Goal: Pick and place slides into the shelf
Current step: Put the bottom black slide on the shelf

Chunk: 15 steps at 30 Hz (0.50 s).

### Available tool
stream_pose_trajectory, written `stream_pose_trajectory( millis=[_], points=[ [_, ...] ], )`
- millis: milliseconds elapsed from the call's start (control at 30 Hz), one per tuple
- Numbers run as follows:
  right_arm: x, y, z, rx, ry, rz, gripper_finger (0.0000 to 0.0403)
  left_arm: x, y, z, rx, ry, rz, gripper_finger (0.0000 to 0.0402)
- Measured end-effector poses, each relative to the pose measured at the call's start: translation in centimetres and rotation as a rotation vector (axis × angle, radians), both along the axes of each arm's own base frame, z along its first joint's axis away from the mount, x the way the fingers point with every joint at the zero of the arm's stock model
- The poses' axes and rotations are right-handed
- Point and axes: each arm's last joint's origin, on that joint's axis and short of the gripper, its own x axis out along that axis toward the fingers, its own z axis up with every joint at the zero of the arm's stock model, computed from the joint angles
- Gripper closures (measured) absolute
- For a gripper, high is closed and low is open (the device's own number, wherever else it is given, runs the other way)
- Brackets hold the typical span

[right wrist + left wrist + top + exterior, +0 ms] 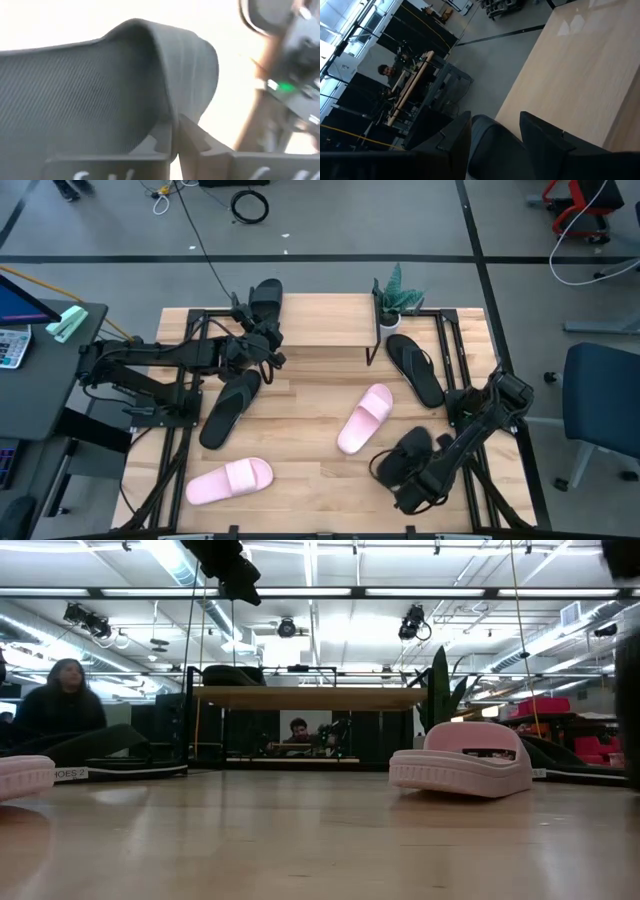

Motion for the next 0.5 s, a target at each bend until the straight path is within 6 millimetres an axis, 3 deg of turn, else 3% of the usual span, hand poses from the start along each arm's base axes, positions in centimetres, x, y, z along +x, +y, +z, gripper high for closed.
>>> stream_pose_trajectory(
  millis=[133, 267, 500],
  points=[
    [2.0, 1.1, 3.2, -0.092, -0.282, 0.15, 0.039, 0.0, 0.0, 0.0, -0.015, -0.034, 0.009, 0.0234],
    [4.2, 0.6, 5.9, -0.301, -0.533, 0.264, 0.0387, 0.0, 0.0, 0.0, -0.031, -0.068, 0.019, 0.0243],
    [9.3, -2.5, 8.5, -0.614, -0.469, 0.581, 0.0392, 0.0, 0.0, 0.0, -0.023, -0.049, 0.012, 0.0259]
  ],
)
